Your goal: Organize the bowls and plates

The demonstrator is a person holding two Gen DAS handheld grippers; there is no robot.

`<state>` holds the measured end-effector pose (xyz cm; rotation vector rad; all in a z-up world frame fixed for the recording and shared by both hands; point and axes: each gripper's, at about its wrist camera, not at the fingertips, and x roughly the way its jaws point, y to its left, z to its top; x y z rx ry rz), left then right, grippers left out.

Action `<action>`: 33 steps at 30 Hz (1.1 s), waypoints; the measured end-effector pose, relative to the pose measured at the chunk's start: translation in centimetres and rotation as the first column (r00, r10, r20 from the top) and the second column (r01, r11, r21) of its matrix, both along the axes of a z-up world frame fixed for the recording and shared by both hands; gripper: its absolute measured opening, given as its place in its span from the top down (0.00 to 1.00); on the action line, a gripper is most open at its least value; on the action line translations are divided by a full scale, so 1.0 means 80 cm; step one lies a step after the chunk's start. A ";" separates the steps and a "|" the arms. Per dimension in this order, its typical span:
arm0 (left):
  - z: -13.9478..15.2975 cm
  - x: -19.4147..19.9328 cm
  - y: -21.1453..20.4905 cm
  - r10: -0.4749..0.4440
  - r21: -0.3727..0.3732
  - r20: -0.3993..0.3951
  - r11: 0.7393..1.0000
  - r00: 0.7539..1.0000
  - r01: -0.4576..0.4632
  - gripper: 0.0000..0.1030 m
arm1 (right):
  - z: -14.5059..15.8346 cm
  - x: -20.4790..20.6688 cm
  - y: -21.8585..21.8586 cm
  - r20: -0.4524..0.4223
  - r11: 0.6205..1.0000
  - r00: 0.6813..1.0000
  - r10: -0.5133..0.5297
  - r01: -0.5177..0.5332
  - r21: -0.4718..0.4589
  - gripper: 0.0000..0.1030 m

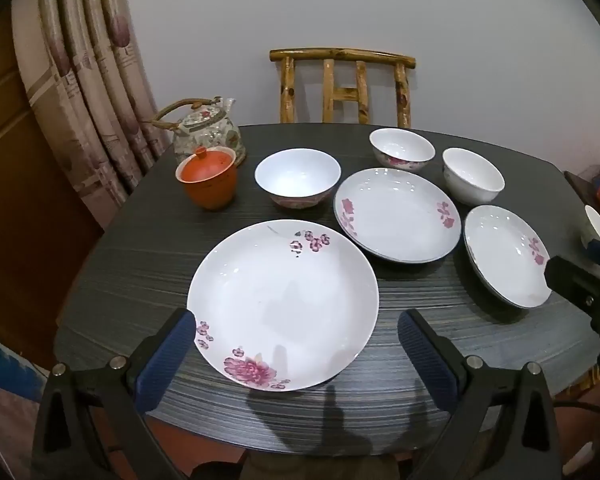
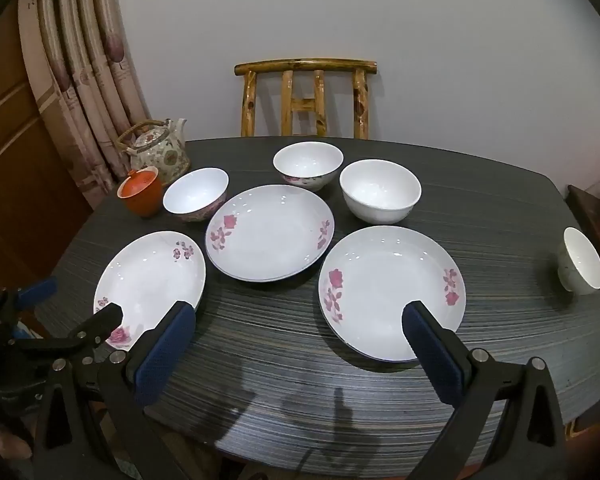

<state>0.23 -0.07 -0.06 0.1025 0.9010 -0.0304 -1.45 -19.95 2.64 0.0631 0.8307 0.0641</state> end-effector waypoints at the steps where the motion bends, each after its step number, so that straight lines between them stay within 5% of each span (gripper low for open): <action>1: -0.001 0.002 -0.001 -0.001 -0.003 -0.003 1.000 1.000 0.001 0.00 | 0.000 0.000 0.000 0.001 1.000 1.000 0.000 0.000 -0.004 0.01; 17: -0.010 -0.001 0.000 -0.068 -0.048 -0.021 0.997 0.997 0.067 0.00 | -0.002 0.002 -0.002 -0.004 1.000 1.000 -0.002 0.002 0.003 0.01; 33: -0.016 0.001 0.004 -0.023 -0.036 -0.043 0.999 0.999 0.022 0.00 | -0.006 0.005 0.002 -0.020 0.998 1.000 0.020 -0.021 -0.056 0.00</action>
